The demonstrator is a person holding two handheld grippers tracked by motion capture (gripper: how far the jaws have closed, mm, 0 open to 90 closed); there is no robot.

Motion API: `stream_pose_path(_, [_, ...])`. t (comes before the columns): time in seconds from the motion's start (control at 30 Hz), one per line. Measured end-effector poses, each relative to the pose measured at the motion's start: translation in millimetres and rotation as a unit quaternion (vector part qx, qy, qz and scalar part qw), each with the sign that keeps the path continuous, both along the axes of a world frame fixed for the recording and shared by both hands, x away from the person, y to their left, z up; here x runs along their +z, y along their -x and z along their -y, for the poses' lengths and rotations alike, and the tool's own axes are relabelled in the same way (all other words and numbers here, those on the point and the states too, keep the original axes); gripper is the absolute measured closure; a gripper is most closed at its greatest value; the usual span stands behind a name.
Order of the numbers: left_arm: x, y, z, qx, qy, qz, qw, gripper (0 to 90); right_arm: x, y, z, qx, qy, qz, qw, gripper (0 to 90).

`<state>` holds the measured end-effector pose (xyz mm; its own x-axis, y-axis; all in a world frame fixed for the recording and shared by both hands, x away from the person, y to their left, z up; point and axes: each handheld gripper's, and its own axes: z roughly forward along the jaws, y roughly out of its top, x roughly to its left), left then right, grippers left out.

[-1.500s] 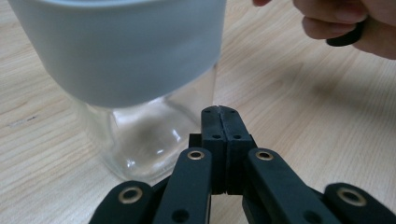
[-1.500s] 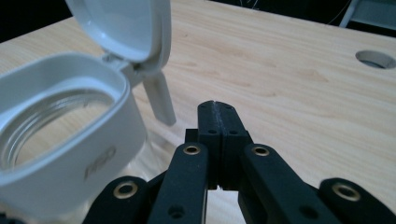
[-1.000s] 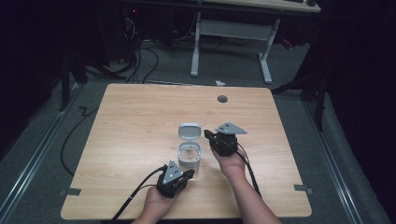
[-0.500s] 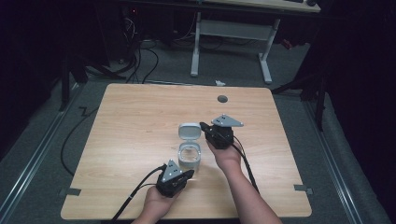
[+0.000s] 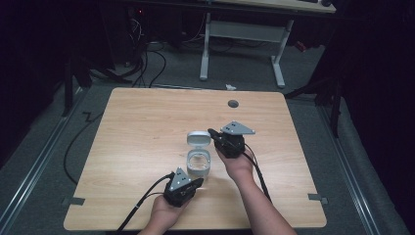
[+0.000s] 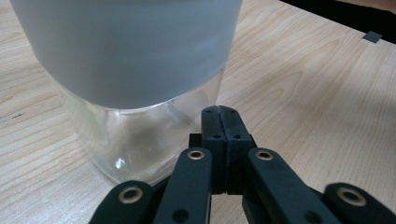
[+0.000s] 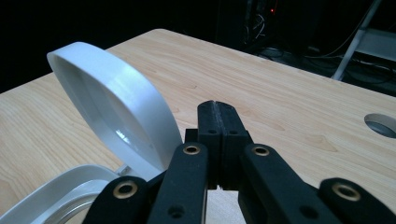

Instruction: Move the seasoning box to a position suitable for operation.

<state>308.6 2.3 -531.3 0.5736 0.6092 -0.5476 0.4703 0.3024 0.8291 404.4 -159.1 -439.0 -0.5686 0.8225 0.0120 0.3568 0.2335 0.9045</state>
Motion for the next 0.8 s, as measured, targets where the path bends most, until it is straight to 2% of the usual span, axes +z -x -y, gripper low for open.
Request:
stream_pose_path(0.23, [0.1,0.8,0.0,-0.001,-0.001,0.003,1.0000,90.0,2.0,13.6,-4.1,0.015,0.012,0.013,0.9997,90.0])
stream_pose_path(0.57, [0.2,1.7,0.4,-0.002,0.001,0.006,1.0000,89.9,-7.6,30.8,-1.0,0.023,0.017,0.007,0.9996,89.7])
stream_pose_path(0.77, [0.3,3.1,0.2,-0.006,0.002,0.004,1.0000,89.4,-8.9,33.5,4.5,0.019,0.016,0.003,0.9997,89.4])
stream_pose_path(0.8, [0.3,4.7,0.5,-0.007,0.001,0.008,0.9999,89.5,-8.6,33.6,5.4,0.019,0.017,0.006,0.9997,89.3])
